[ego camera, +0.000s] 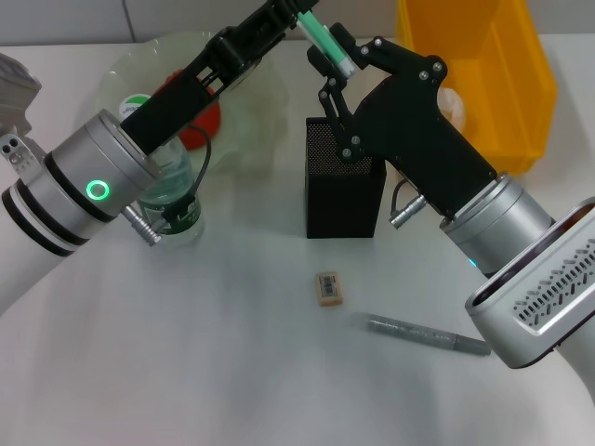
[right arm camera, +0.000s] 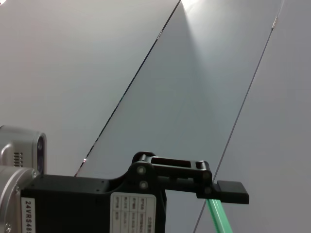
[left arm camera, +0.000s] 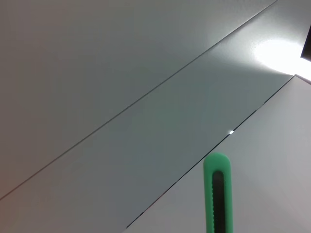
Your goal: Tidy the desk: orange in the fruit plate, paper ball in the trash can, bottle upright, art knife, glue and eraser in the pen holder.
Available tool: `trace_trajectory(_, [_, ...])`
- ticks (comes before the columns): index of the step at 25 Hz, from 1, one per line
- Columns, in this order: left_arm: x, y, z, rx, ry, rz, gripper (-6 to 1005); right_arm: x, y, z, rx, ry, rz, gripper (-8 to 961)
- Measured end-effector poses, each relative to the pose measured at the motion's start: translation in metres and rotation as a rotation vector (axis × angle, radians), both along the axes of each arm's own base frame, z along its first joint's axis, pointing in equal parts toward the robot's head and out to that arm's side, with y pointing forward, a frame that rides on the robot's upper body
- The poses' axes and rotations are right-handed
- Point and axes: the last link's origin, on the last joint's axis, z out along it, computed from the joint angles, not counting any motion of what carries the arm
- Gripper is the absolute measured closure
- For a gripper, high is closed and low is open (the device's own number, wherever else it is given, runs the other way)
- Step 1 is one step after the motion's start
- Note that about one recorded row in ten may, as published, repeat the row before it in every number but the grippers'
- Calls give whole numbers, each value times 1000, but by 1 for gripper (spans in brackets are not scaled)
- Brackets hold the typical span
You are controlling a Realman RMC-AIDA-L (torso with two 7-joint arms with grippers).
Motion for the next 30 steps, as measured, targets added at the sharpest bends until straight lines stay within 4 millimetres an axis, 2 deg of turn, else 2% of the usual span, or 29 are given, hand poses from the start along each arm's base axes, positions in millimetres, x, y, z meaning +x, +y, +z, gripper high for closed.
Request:
trace_trajectory(6, [1,0,1,8,1,-5,400,1,0,0,1,-1,-3,785])
trace_trajectory(11, [0,1,2,14,-1,-4,370,3,-1,1,3,1,-8,783])
trace_trajectory(16, [-1,1,3,17,2,-4,334,8,-11,3,26,16,-12,782])
trace_trajectory(23, [-7,0,11,96,100,-74,324,17,-30,12,64,82,-25,780])
trace_trajectory(27, [-8,4,19,119,201,-158,324,21,-34,14,68,94,-37,779])
trace_trajectory(30, [-8,4,19,119,201,-158,325,23,-35,14,66,97,-45,778])
